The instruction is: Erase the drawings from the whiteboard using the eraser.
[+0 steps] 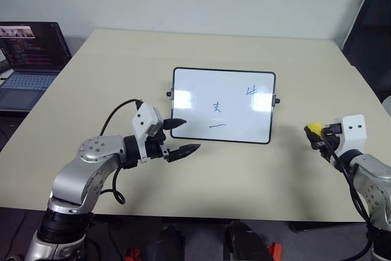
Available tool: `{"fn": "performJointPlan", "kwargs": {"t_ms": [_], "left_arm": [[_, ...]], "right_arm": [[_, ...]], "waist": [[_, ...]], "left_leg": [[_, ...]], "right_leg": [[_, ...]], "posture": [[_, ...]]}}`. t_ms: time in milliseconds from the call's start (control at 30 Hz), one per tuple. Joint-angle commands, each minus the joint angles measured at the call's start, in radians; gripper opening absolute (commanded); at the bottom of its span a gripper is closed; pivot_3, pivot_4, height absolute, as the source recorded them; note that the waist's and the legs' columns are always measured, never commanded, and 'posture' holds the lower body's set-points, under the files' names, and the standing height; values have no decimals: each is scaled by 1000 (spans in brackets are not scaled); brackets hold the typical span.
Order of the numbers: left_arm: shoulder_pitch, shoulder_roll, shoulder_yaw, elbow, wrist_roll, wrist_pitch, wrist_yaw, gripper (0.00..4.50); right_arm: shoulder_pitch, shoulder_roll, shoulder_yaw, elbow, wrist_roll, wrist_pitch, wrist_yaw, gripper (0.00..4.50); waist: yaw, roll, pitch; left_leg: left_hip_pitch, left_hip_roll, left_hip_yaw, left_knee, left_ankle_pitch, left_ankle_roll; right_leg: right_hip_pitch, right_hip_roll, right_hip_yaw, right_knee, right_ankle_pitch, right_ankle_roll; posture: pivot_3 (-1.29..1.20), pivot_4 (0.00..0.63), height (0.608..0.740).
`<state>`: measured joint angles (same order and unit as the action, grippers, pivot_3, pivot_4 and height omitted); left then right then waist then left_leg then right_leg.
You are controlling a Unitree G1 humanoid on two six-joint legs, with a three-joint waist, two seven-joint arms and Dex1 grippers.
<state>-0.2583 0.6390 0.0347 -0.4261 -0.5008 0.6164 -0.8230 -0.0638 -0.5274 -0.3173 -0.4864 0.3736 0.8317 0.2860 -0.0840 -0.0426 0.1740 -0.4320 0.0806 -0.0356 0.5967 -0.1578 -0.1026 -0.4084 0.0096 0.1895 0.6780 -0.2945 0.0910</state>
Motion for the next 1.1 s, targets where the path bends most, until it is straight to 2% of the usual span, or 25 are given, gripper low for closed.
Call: {"fn": "performJointPlan", "kwargs": {"t_ms": [33, 200, 467, 600, 800, 1000, 1100], "left_arm": [[2, -14, 6, -67, 10, 10, 68, 4500], [-62, -14, -13, -51, 42, 26, 120, 4500], [-157, -39, -25, 28, 72, 20, 157, 4500], [-185, -44, -32, 71, 95, 10, 169, 4500], [-209, -51, -49, 90, 104, -17, 137, 4500], [-198, -63, -50, 86, 89, -52, 97, 4500], [-191, -67, -51, 79, 87, -53, 88, 4500]], "right_arm": [[10, 0, 82, -146, -52, -59, -23, 1302], [-40, -2, 249, -163, -175, -137, -50, 1302], [-111, 80, 274, -131, -203, -203, -68, 1302], [-202, 102, 341, -79, -233, -222, -53, 1302], [-419, 112, 458, 141, -335, -247, -33, 1302], [-551, 131, 480, 372, -408, -318, -47, 1302], [-569, 142, 485, 440, -424, -336, -36, 1302]], "waist": [[-2, 0, 0], [-3, 0, 0], [-2, 0, 0], [-5, 0, 0], [-5, 0, 0], [-1, 0, 0], [-1, 0, 0]], "left_leg": [[0, 0, 0, 1, 0, 0], [0, 0, -1, 2, 0, 0], [-1, 0, -5, 0, 0, 0], [-1, 0, -6, 0, 0, 0], [-1, 0, -6, 0, 0, 0], [-1, 0, -7, -3, 0, 0], [-1, 0, -8, -4, 0, 0]], "right_leg": [[0, 0, 0, 0, 0, 0], [1, 0, -2, 0, 1, -1], [1, 0, -6, -1, 0, -2], [1, 0, -7, 0, 0, -2], [2, 0, -8, 0, 0, -2], [2, 0, -9, 0, 3, 0], [1, 0, -10, 0, 3, -1]], "posture": [[0, 150, 740], [0, 150, 740], [0, 150, 740], [0, 150, 740], [0, 150, 740], [0, 150, 740], [0, 150, 740]]}}
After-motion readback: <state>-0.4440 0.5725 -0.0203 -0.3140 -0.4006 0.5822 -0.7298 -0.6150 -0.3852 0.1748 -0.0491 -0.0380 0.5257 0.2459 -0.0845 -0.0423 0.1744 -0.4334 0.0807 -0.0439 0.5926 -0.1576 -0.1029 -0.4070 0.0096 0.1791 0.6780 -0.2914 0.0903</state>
